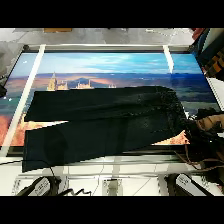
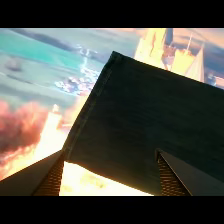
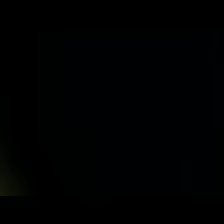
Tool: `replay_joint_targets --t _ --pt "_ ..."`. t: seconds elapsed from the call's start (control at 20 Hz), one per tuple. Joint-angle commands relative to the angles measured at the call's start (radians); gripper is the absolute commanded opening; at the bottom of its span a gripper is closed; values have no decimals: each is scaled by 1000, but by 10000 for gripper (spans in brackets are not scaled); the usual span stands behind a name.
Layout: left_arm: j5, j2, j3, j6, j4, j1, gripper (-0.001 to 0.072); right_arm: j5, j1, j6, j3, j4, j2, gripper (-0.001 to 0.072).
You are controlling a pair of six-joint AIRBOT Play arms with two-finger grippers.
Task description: Fold the clothes and pants, and hang the long-sleeved shirts on hangers.
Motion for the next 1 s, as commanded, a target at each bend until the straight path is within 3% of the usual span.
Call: replay_joint_targets --t 0.0,0.15,0.25,0.3,0.55,0.65,0.95 --pt "-9 -28 -11 -4 -5 0 597 -114 49 -178 -7 153 -87 466" --pt "-25 -38 -46 -3 1 2 597 -218 118 -328 19 195 -89 423" --pt "-66 -39 -70 -3 15 2 597 -223 148 -364 46 193 -89 108" --pt "-88 -39 -84 -3 16 5 596 -222 160 -377 55 190 -86 35" --pt "-188 -18 -174 -4 15 59 592 -240 184 -379 61 143 26 32" --pt "-198 17 -237 -4 15 91 479 -248 198 -367 61 91 77 31" --pt "-322 101 -463 -40 37 266 483 -261 279 -362 61 77 91 32"
